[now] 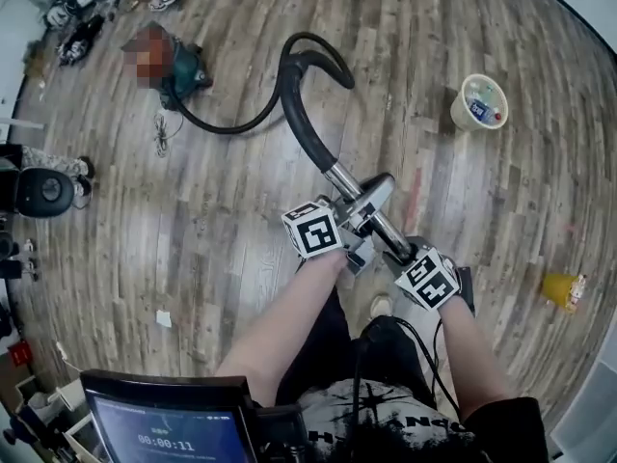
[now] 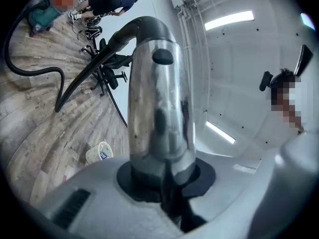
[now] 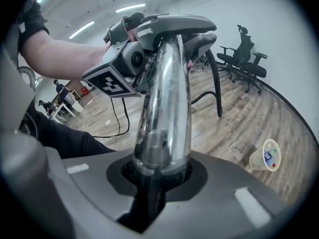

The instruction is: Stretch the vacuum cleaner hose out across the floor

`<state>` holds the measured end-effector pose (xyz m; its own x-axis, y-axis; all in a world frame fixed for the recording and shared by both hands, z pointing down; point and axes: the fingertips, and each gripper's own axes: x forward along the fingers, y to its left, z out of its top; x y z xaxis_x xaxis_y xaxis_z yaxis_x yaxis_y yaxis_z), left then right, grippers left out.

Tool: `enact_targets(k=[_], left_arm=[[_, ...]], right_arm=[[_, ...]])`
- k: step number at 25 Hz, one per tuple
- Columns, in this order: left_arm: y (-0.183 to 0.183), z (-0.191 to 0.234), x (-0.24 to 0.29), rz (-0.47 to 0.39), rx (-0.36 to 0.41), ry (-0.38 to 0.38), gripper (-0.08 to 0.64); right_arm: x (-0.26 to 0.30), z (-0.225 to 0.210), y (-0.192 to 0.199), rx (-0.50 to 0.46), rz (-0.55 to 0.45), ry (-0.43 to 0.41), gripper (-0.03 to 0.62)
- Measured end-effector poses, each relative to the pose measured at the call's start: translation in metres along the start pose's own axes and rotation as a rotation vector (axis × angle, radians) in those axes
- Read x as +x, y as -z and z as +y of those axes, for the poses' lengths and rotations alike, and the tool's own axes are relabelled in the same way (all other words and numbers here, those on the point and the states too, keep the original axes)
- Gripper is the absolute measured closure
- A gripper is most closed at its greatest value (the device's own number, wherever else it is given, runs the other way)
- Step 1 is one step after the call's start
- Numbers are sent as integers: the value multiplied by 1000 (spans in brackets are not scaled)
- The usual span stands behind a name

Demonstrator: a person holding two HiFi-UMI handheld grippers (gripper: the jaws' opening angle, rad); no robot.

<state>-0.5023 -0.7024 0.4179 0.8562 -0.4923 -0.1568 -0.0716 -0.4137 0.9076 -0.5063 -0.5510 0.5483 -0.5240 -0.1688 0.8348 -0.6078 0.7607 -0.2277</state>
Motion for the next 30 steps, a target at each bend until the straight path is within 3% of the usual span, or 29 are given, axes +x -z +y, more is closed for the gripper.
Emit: enact_targets(k=[2, 7, 10, 19, 30], left_arm=[[-15, -22, 2, 12, 7, 10, 506], [-43, -48, 14, 33, 17, -14, 506], [-49, -61, 14, 49, 19, 6, 506], [-70, -90, 22, 69, 69, 119, 499], [-15, -99, 75, 24, 90, 30, 497]], right_arm=[[-17, 4, -19, 2, -3, 20, 512], [-43, -9, -48, -14, 43, 201, 512], [-52, -8, -58, 1, 28, 248, 518], [-68, -15, -84, -39, -3, 248, 517], [-111, -43, -22, -85, -20, 143, 516]])
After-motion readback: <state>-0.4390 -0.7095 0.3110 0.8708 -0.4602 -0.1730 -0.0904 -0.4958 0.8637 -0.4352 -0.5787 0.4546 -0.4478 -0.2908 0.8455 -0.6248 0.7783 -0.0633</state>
